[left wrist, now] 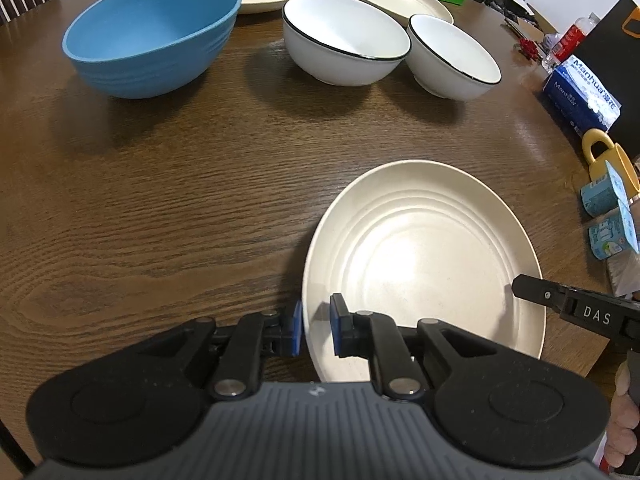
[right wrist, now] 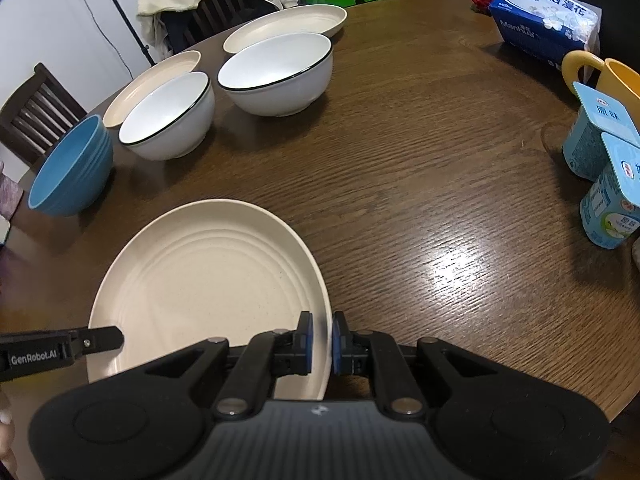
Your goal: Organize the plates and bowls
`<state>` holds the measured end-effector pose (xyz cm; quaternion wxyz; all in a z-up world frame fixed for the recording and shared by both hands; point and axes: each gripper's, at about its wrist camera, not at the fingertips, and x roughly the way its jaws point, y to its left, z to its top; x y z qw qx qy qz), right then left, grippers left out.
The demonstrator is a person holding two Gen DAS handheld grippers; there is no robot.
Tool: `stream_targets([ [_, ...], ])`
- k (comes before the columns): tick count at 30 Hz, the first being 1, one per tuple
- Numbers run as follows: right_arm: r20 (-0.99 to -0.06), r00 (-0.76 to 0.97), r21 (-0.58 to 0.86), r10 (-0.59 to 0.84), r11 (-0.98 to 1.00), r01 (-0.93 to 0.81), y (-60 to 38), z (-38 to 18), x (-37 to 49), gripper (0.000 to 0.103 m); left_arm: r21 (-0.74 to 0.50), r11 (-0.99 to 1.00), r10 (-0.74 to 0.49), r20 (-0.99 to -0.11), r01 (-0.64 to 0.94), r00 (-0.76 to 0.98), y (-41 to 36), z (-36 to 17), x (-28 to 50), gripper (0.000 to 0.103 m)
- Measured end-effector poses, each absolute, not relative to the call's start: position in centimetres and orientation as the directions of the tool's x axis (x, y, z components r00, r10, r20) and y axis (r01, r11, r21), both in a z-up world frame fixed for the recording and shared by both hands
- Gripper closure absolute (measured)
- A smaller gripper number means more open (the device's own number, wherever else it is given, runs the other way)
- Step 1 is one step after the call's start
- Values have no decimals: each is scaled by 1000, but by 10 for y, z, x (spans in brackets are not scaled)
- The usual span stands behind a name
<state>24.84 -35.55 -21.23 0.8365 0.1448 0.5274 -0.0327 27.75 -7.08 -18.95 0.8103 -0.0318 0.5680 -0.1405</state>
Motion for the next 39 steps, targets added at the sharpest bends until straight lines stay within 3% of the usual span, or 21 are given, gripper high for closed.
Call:
stream_targets([
  [4, -887, 450, 220, 106, 953, 208, -357, -208, 248, 86, -196, 961, -254, -905, 197, 341, -68, -181, 276, 65],
  [11, -872, 481, 210, 94, 958, 194, -357, -192, 243, 46, -178, 965, -243, -884, 195, 400, -62, -160, 268, 41],
  [16, -861, 503, 183, 72, 967, 175, -350, -177, 234, 25, -168, 964, -245, -858, 204, 451, -59, -141, 257, 23],
  [23, -826, 562, 143, 41, 980, 140, -336, -147, 209, 15, -177, 961, -261, -827, 210, 497, -51, -113, 235, 0],
  [29, -791, 610, 150, 44, 981, 125, -334, -122, 181, 0, -166, 959, -270, -779, 229, 566, -47, -87, 205, 0],
  [39, -741, 669, 156, 60, 984, 84, -328, -88, 136, 0, -144, 967, -248, -717, 210, 652, -39, -60, 152, 0],
])
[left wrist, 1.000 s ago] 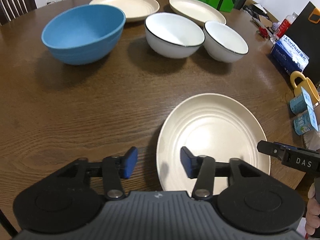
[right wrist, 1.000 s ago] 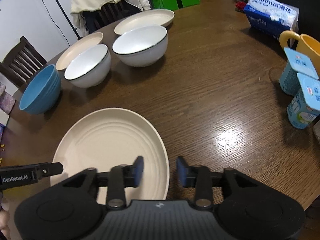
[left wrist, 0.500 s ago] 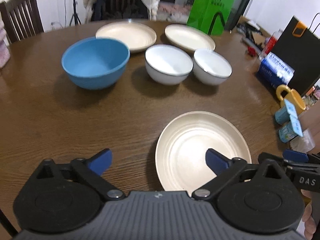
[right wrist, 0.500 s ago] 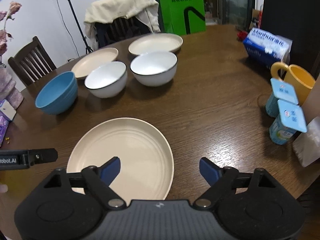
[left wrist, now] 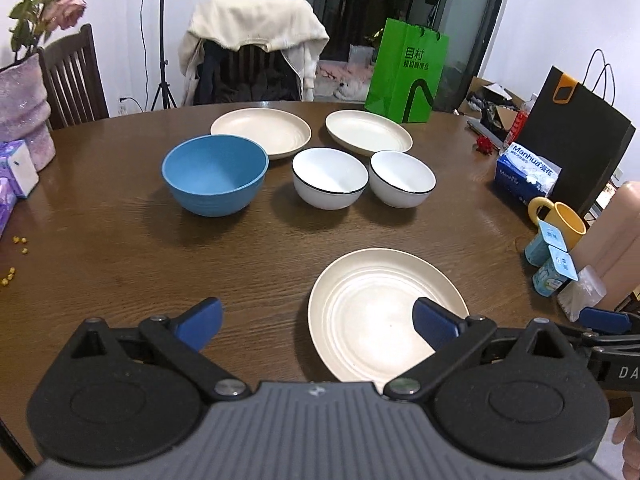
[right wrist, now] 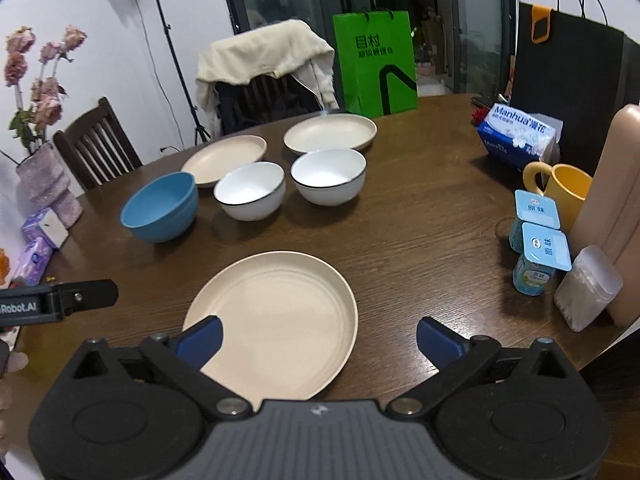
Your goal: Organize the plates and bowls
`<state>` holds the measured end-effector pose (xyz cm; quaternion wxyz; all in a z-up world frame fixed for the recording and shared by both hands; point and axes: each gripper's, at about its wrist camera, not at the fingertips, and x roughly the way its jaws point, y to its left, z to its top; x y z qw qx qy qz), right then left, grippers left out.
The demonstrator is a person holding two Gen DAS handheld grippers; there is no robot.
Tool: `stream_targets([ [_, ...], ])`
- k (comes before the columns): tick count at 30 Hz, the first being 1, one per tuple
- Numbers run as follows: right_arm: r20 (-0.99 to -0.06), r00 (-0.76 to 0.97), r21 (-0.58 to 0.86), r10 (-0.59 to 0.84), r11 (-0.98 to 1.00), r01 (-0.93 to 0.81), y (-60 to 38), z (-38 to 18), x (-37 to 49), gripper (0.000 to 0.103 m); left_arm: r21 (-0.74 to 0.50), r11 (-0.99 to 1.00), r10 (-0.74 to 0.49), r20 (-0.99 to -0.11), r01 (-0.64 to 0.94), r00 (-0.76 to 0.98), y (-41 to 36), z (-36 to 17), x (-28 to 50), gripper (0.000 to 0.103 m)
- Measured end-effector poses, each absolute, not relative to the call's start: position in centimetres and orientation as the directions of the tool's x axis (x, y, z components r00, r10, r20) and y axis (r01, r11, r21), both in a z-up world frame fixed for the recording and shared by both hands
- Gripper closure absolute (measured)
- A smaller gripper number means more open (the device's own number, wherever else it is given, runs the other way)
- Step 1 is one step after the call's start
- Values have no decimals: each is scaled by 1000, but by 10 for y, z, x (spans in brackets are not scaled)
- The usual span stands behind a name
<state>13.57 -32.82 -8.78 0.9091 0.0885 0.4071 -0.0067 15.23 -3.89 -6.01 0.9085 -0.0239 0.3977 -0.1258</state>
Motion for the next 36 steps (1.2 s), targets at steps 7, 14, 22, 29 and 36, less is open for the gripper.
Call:
stream_targets([
  [7, -713, 698, 154, 64, 986, 67, -322, -70, 107, 0, -147, 970, -240, -690, 192, 683, -36, -49, 122, 0],
  [14, -675, 738, 114, 21, 991, 76, -320, -53, 90, 0, -155, 977, -211, -678, 144, 704, -34, -37, 111, 0],
  [22, -676, 736, 106, 27, 992, 62, -318, -46, 83, 0, -149, 981, -191, -696, 121, 692, -36, -30, 101, 0],
  [29, -676, 737, 104, 28, 993, 57, -318, -41, 85, 0, -157, 982, -183, -694, 101, 696, -35, -24, 101, 0],
  [36, -648, 760, 99, 48, 995, 22, -310, -30, 101, 0, -165, 984, -166, -685, 70, 709, -25, -17, 120, 0],
])
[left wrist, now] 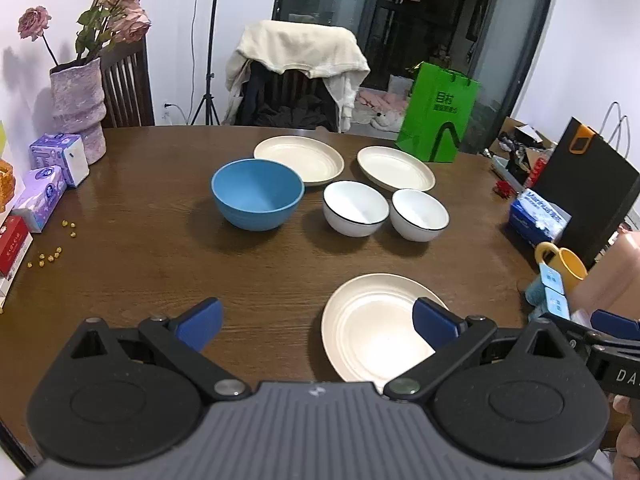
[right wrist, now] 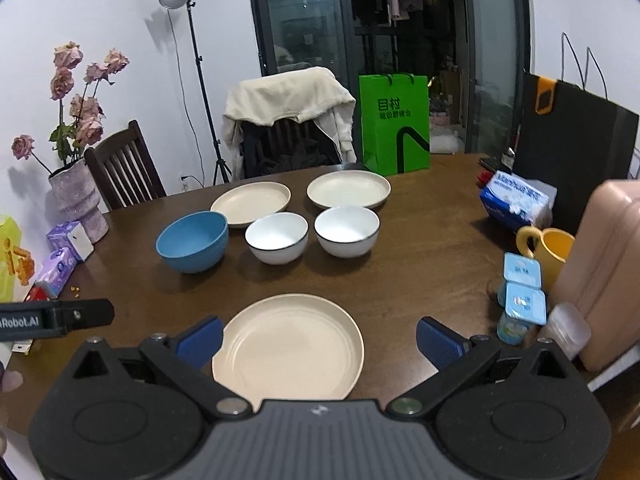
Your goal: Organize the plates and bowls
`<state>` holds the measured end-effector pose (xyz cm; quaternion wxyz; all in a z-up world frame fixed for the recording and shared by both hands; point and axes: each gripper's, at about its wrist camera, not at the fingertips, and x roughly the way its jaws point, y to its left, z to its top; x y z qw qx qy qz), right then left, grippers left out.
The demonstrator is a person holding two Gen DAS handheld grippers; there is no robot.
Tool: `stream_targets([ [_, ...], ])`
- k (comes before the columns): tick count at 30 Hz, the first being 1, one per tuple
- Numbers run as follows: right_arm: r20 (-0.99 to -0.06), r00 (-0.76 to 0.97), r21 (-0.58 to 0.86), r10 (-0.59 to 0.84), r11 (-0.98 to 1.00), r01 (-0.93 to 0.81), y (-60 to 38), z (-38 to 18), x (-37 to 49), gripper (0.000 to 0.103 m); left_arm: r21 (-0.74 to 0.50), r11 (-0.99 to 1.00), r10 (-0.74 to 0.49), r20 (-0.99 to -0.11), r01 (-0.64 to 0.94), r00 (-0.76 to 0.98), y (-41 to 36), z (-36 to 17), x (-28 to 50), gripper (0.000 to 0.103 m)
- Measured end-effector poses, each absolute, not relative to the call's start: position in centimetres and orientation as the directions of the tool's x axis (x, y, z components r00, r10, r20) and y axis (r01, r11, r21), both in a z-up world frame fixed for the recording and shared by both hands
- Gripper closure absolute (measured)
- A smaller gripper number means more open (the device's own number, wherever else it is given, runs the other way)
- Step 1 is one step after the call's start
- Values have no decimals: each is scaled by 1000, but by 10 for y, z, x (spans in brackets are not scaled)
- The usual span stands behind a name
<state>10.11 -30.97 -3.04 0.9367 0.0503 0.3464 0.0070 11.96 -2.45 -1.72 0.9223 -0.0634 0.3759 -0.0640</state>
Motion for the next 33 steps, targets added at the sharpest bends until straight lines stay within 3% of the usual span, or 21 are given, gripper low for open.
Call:
stream_targets([
  [33, -709, 703, 99, 55, 995, 22, -265, -46, 176, 0, -145, 989, -116, -719, 15, 685, 47, -24, 173, 0],
])
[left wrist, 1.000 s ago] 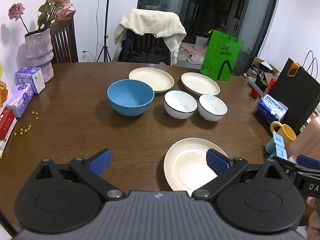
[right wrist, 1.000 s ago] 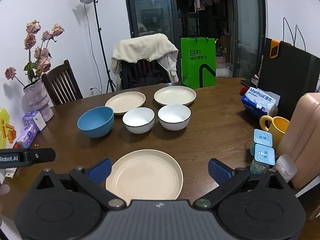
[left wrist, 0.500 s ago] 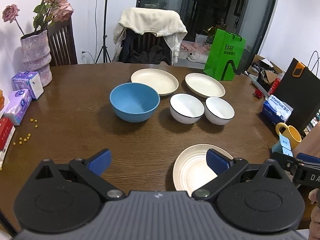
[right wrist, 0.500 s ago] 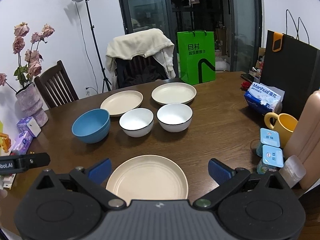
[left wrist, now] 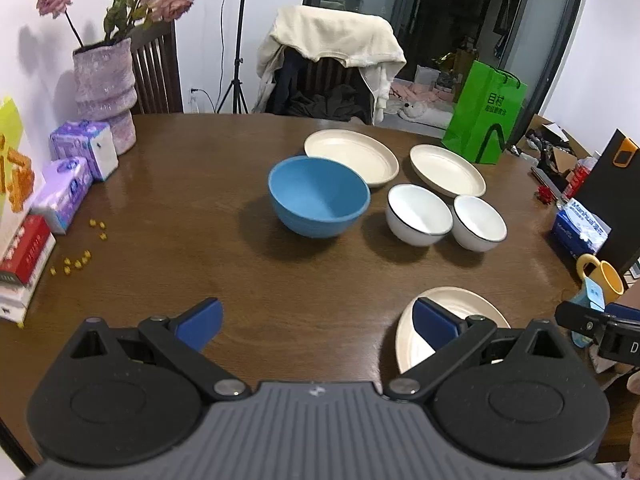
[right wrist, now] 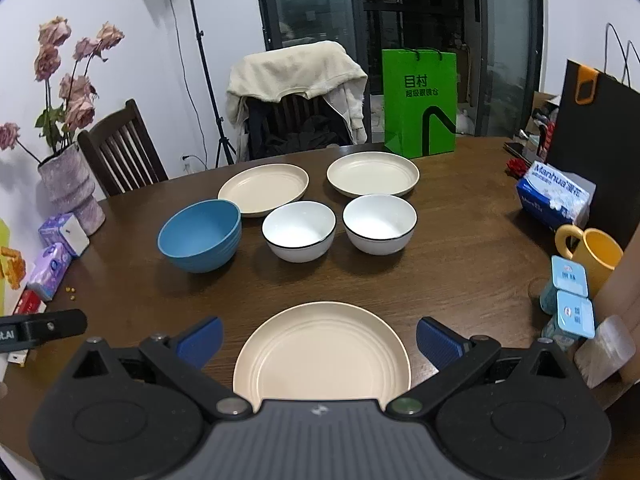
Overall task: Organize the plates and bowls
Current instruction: 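Move both open grippers past the bowls toward another cream plate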
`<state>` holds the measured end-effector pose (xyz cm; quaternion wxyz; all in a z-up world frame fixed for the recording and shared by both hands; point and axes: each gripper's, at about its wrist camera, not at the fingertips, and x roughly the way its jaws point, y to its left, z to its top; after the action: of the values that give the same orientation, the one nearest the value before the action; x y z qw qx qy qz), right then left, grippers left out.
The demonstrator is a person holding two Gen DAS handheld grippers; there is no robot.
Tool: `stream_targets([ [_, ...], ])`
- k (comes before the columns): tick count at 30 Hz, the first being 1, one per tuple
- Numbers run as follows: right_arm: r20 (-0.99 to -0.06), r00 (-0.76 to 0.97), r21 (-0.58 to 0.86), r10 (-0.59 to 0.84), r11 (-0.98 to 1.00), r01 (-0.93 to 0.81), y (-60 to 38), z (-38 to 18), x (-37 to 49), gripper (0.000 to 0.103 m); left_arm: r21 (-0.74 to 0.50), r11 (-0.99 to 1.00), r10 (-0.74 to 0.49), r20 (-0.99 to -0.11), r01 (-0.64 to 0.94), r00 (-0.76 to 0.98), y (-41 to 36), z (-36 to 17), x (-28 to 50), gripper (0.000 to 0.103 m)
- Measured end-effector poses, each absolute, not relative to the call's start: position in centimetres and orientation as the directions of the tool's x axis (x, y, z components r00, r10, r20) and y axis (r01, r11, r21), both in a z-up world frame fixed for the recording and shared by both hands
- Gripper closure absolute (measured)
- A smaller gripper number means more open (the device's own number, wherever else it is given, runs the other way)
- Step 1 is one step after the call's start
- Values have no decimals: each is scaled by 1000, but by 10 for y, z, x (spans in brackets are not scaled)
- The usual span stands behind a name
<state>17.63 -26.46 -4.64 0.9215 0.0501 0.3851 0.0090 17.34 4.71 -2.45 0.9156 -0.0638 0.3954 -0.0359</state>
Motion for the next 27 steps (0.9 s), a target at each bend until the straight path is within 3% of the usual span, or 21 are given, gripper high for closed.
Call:
stream_targets([
  [27, -718, 695, 65, 33, 998, 20, -223, -7, 359, 0, -45, 999, -41, -630, 16, 775, 82, 23, 312, 0],
])
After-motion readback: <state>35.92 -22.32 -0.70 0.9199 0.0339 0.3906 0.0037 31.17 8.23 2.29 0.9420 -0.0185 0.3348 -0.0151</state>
